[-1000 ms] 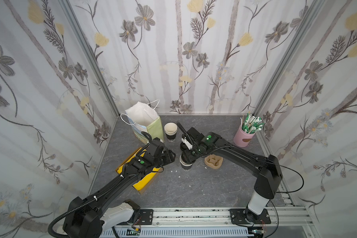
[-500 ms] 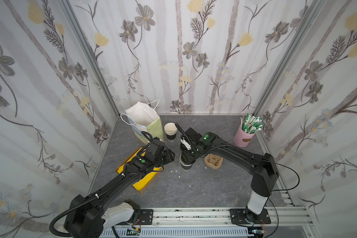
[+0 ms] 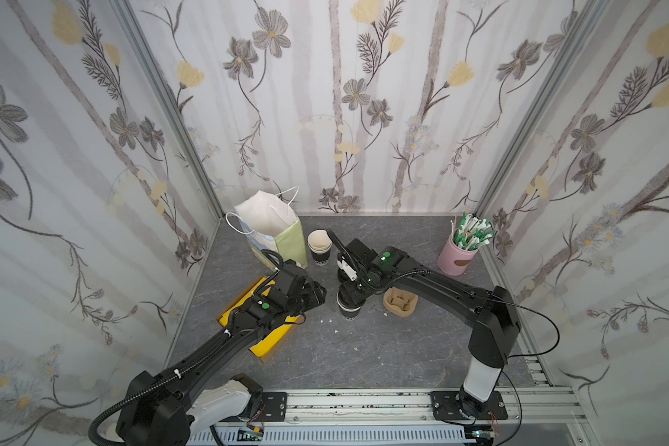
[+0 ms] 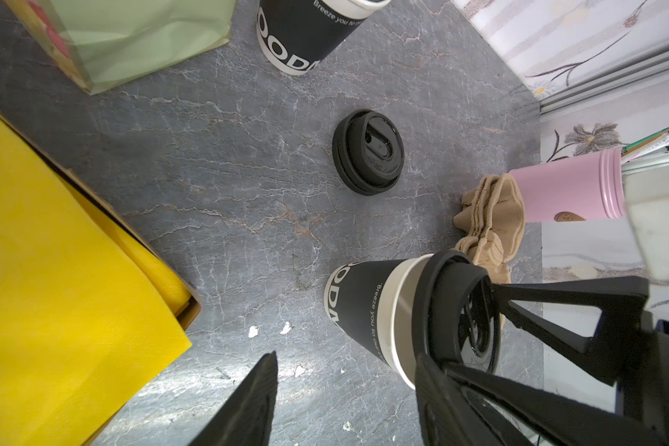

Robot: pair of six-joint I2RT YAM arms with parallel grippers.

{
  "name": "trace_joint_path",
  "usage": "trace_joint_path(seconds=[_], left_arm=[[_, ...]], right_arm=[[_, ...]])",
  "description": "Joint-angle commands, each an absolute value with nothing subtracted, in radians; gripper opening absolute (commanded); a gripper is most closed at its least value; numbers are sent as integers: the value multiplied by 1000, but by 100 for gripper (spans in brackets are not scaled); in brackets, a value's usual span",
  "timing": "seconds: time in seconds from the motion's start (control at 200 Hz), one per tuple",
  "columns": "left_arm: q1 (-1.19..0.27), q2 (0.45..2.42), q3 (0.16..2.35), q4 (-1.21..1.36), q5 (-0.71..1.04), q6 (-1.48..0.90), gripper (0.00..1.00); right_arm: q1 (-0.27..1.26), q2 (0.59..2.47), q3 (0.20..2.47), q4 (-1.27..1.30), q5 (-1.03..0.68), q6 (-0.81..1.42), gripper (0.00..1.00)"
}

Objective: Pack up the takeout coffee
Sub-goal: 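Press the lid onto the cup rim while the left gripper steadies the cup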

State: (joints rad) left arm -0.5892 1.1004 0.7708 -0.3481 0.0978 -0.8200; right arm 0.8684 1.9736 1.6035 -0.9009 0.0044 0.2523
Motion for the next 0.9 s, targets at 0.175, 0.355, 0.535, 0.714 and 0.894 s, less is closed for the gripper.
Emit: trace_joint_path(seconds=[0.175,0.355,0.535,0.714,0.894], left_arm=[[-590,1098,762,-337,86,-844,60],[-590,1102,757,-337,93,-851,60],[-590,1113,757,-337,102,-854,60],[-590,1137,759,-338,115,-856,58],[-589,1161,761,-336,121,-856,51]], right_arm=[[871,1980,1603,-883,-22,237,71],[870,1982,1594,-879,-30,233,72],[870,1983,1592,-871,-42,233,72],[870,1984,1594,-867,-48,229,73],[869,1991,1600,-867,-61,222,73]])
